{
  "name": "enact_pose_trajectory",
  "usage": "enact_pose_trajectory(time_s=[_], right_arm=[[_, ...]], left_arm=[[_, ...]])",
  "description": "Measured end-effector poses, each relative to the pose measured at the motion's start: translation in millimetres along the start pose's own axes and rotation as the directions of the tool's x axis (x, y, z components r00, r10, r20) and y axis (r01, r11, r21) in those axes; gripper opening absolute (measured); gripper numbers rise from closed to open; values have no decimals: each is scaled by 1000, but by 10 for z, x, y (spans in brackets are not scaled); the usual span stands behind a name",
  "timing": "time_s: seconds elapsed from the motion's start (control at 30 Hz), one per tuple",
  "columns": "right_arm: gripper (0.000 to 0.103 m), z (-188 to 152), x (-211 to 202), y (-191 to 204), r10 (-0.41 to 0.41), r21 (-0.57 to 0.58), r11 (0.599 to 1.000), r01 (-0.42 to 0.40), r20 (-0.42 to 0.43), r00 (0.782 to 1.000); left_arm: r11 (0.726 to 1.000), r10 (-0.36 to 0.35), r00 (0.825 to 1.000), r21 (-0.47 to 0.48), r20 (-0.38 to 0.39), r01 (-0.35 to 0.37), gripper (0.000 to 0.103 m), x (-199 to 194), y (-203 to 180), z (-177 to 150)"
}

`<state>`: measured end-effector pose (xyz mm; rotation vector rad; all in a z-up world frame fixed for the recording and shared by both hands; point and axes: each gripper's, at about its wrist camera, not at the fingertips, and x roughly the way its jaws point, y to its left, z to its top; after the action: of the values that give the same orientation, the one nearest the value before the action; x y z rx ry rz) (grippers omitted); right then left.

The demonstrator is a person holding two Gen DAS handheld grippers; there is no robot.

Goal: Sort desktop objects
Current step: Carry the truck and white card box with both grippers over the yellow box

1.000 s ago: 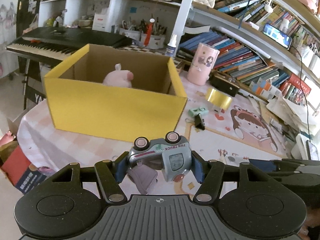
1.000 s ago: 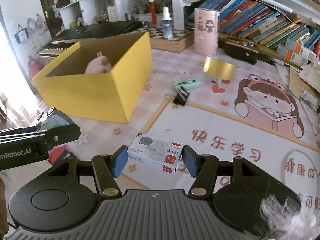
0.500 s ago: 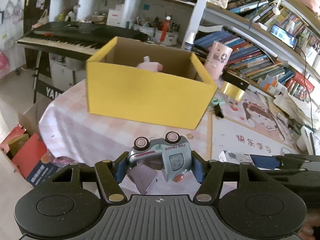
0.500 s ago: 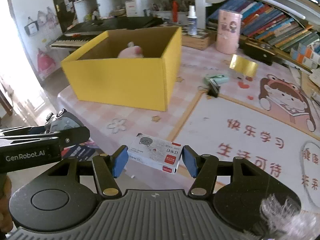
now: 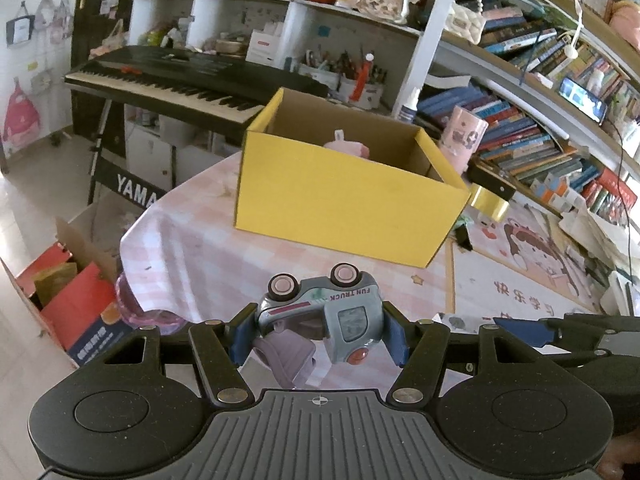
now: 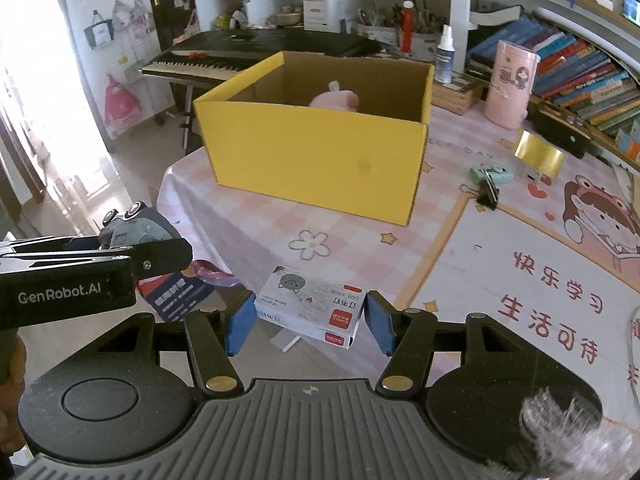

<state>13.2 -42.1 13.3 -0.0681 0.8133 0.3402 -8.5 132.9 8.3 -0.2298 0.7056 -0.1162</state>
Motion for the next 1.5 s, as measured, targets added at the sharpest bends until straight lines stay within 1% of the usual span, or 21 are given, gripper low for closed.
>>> enact_pose_trajectory(time_s=[0.2, 0.47, 0.6, 0.73, 0.9, 1.17, 1.37, 1.5], right_arm=[[57, 28, 7, 82, -2, -3, 1000, 2, -7, 1000], [57, 95, 61, 183, 11, -20, 1000, -11, -12, 1000], [57, 149, 95, 211, 14, -37, 999, -14, -6, 1000], [57, 230, 121, 215, 15, -50, 999, -14, 20, 1000], [57, 416, 153, 158, 17, -41, 999, -14, 62, 998], [57, 832, 228, -3, 33, -43, 999, -28, 126, 992], [57, 1133, 326, -189, 38, -55, 998, -29, 170, 985], [57, 1301, 433, -362, 36, -57, 998, -26, 183, 982]], left_arm=[[1000, -2, 1000, -5, 9, 2, 63, -28, 66, 16], [1000, 16, 1000, -10, 17, -15, 63, -44, 161, 56], [1000, 21, 999, -10, 33, -21, 63, -29, 182, 109], [1000, 29, 998, -1, 62, -29, 63, -9, 187, 211], [999, 37, 995, 12, 95, -38, 63, 44, 175, 387], [999, 32, 985, 17, 167, -36, 63, 176, 78, 736], [999, 34, 979, 29, 201, -41, 63, 367, -35, 1017], [998, 45, 976, 38, 212, -54, 63, 513, -123, 1158]])
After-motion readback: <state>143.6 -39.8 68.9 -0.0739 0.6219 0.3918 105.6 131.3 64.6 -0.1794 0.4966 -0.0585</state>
